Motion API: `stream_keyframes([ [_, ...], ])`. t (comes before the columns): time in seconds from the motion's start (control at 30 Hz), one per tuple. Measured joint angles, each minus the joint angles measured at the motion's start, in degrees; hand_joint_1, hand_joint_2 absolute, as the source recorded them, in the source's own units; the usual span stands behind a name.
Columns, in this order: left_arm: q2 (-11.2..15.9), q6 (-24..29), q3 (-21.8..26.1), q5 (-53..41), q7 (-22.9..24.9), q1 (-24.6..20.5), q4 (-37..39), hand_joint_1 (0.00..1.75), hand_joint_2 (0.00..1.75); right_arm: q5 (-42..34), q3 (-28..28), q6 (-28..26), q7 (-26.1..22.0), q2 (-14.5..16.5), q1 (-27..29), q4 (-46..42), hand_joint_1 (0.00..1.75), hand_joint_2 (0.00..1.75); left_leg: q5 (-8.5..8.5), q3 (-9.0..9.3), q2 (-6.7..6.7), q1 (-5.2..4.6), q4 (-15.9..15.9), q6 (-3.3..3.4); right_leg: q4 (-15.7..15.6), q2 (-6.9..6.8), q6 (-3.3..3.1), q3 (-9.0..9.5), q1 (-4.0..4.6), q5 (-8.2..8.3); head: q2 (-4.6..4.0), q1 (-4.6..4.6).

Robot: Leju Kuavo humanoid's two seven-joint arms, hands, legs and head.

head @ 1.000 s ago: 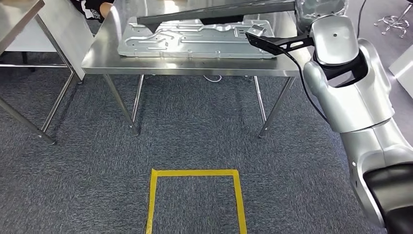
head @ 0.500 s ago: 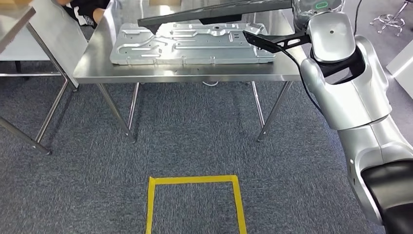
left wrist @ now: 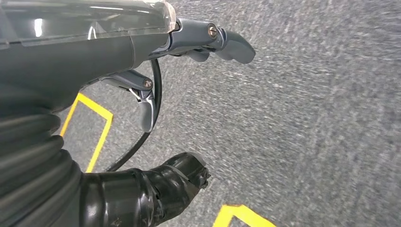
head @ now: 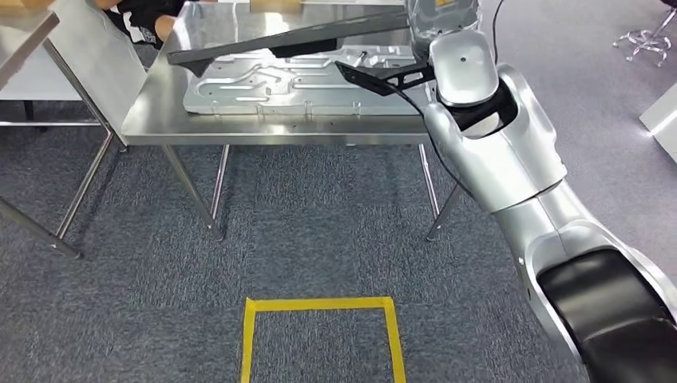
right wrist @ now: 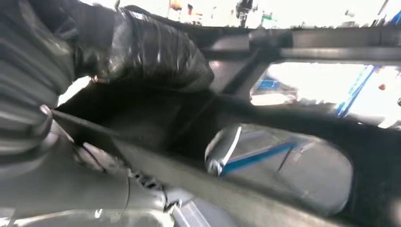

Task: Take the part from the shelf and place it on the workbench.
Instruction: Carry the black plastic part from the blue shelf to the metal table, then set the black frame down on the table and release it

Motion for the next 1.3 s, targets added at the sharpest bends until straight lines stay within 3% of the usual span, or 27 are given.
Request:
stream_keyframes([
  [0.1,-0.22,0.01,0.07,-0.09,-0.59,-0.08,0.0,0.0,1.75,0.02,0.04,-0.8,-0.16,0.31,0.03,0.38,1.75,1.75,-0.39,0.4,0.19,0.02,-0.41,-0.99,-2.29,-0.05,-0.53,1.54,-0.03,-0.5,0.0,0.07],
  [0.17,-0.15,-0.02,0.16,-0.09,-0.8,-0.06,0.0,0.0,1.75,0.08,0.04,-0.72,-0.43,0.25,0.02,0.35,1.75,1.75,-1.88,-0.54,0.34,-0.09,2.55,-1.36,-3.81,-0.21,-0.59,3.38,-0.56,-0.59,0.0,0.06],
  [0.23,0.15,-0.06,0.35,-0.08,-0.74,0.07,-0.01,0.0,1.75,0.14,0.05,-0.57,-0.66,0.14,0.14,0.4,1.75,1.75,-4.37,-4.2,0.37,0.07,9.43,-1.62,-4.11,-0.26,-0.69,4.41,-0.68,-1.17,0.0,0.03],
  [0.3,0.33,-0.13,0.51,-0.08,-0.35,0.23,-0.01,0.0,1.75,0.16,0.07,-0.51,-0.91,0.12,0.46,0.48,1.75,1.75,-4.78,-7.82,0.39,0.14,14.17,-1.96,-3.82,-0.06,-0.49,5.08,-0.74,-2.02,0.0,0.0],
  [0.33,0.37,-0.15,0.54,-0.07,-0.13,0.27,0.0,0.0,1.75,0.17,0.07,-0.49,-0.98,0.12,0.54,0.51,1.75,1.75,-3.32,-8.3,0.41,0.17,13.61,-2.09,-3.51,0.08,-0.3,5.41,-0.81,-2.54,0.0,0.01],
  [0.37,0.4,-0.16,0.55,-0.06,0.02,0.29,-0.01,0.0,1.75,0.17,0.07,-0.46,-1.02,0.12,0.55,0.55,1.75,1.75,-0.9,-7.64,0.43,0.2,10.91,-2.18,-3.09,0.18,-0.06,5.77,-0.9,-3.17,0.0,0.01],
  [0.4,0.44,-0.16,0.55,-0.05,0.09,0.31,-0.01,0.0,1.75,0.17,0.07,-0.43,-1.03,0.13,0.55,0.57,1.75,1.75,1.5,-6.32,0.47,0.21,7.14,-2.23,-2.57,0.21,0.24,6.12,-1.0,-3.89,0.0,0.01],
  [0.47,0.51,-0.14,0.56,-0.03,0.12,0.3,-0.01,0.0,1.75,0.17,0.07,-0.36,-1.04,0.14,0.45,0.58,1.75,1.75,3.64,-3.81,0.46,-0.01,1.59,-2.02,-1.55,0.33,0.93,6.33,-0.91,-5.15,0.0,-0.05],
  [0.63,0.45,0.11,0.59,0.14,0.08,0.12,0.0,0.0,1.75,0.17,0.13,-0.11,-0.95,0.25,0.15,0.46,1.75,1.75,2.54,-2.71,0.32,-0.07,0.2,-0.27,-0.15,0.33,2.14,5.98,-0.83,-6.73,0.01,-0.03],
  [0.7,0.45,0.2,0.61,0.28,-0.04,0.14,0.0,0.0,1.75,0.17,0.14,0.23,-0.88,0.26,0.07,0.38,1.75,1.75,2.16,-2.06,0.35,0.05,-0.02,0.31,5.02,0.21,2.72,3.25,-1.06,-8.89,0.0,-0.01],
  [0.77,0.46,0.23,0.62,0.36,-0.09,0.15,0.0,0.0,1.75,0.17,0.16,0.45,-0.86,0.25,0.41,0.38,1.75,1.75,1.62,-1.48,0.34,0.03,-0.05,0.61,12.71,0.17,3.07,-1.56,-1.27,-11.07,0.0,-0.01],
  [0.8,0.46,0.23,0.62,0.35,-0.1,0.15,0.0,0.0,1.75,0.17,0.18,0.46,-0.86,0.26,0.71,0.38,1.75,1.75,1.28,-1.1,0.3,0.01,-0.05,0.64,15.11,0.16,3.11,-3.53,-1.35,-11.01,0.0,-0.01],
  [0.83,0.46,0.24,0.62,0.35,-0.09,0.15,0.0,0.0,1.75,0.17,0.2,0.46,-0.86,0.26,0.94,0.38,1.75,1.75,0.91,-0.61,0.25,-0.02,-0.05,0.63,15.42,0.16,3.03,-4.56,-1.41,-9.75,0.0,-0.01],
  [0.87,0.45,0.25,0.62,0.34,-0.09,0.16,0.0,0.0,1.75,0.17,0.22,0.46,-0.85,0.27,1.07,0.38,1.75,1.75,0.52,-0.02,0.18,-0.08,-0.05,0.61,13.61,0.16,2.8,-4.56,-1.41,-7.42,0.0,0.0],
  [0.93,0.31,0.26,0.63,0.32,-0.08,0.24,0.01,0.0,1.75,0.17,0.25,0.46,-0.85,0.27,1.08,0.38,1.75,1.75,-0.25,1.15,0.07,-0.15,-0.17,0.49,6.05,0.15,1.73,-2.27,-1.07,-1.74,0.0,-0.06],
  [1.0,0.15,0.28,0.64,0.28,-0.08,0.23,0.01,0.0,1.75,0.16,0.27,0.46,-0.85,0.29,1.02,0.37,1.75,1.75,-0.69,1.69,0.04,-0.04,-0.45,0.01,0.69,0.06,0.48,-0.16,-0.42,0.71,0.0,-0.16],
  [1.07,0.03,0.32,0.64,0.21,-0.08,0.09,-0.01,0.0,1.75,0.15,0.31,0.45,-0.85,0.34,0.92,0.3,1.75,1.75,-0.85,1.82,0.12,0.09,-0.84,-0.7,-0.85,0.0,-0.25,0.62,0.04,0.08,0.0,-0.17],
  [1.17,-0.06,0.29,0.66,0.17,-0.25,-0.07,0.0,0.0,1.75,0.16,0.34,0.46,-0.81,0.45,0.63,-0.06,1.75,1.75,-1.97,1.65,0.35,0.1,0.62,-1.42,-3.16,-0.09,-0.45,2.6,-0.56,-0.23,0.0,-0.17],
  [1.2,0.05,0.25,0.66,0.18,-0.35,-0.07,-0.01,0.0,1.75,0.17,0.34,0.48,-0.82,0.46,0.49,-0.13,1.75,1.75,-3.04,0.39,0.39,0.12,3.16,-1.52,-3.67,-0.14,-0.46,3.27,-0.77,-0.29,0.0,-0.21],
  [1.27,0.29,0.17,0.66,0.27,-0.47,-0.01,-0.01,0.0,1.75,0.18,0.35,0.53,-0.9,0.4,0.34,-0.1,1.75,1.75,-5.45,-4.16,0.41,0.12,10.58,-1.74,-3.75,-0.07,-0.59,3.87,-0.7,-0.77,0.0,-0.25],
  [1.3,0.36,0.15,0.67,0.31,-0.44,0.03,-0.01,0.0,1.75,0.18,0.35,0.54,-0.96,0.41,0.45,-0.09,1.75,1.75,-5.8,-6.36,0.42,0.12,13.44,-1.88,-3.63,0.03,-0.56,4.11,-0.7,-1.1,0.0,-0.28],
])
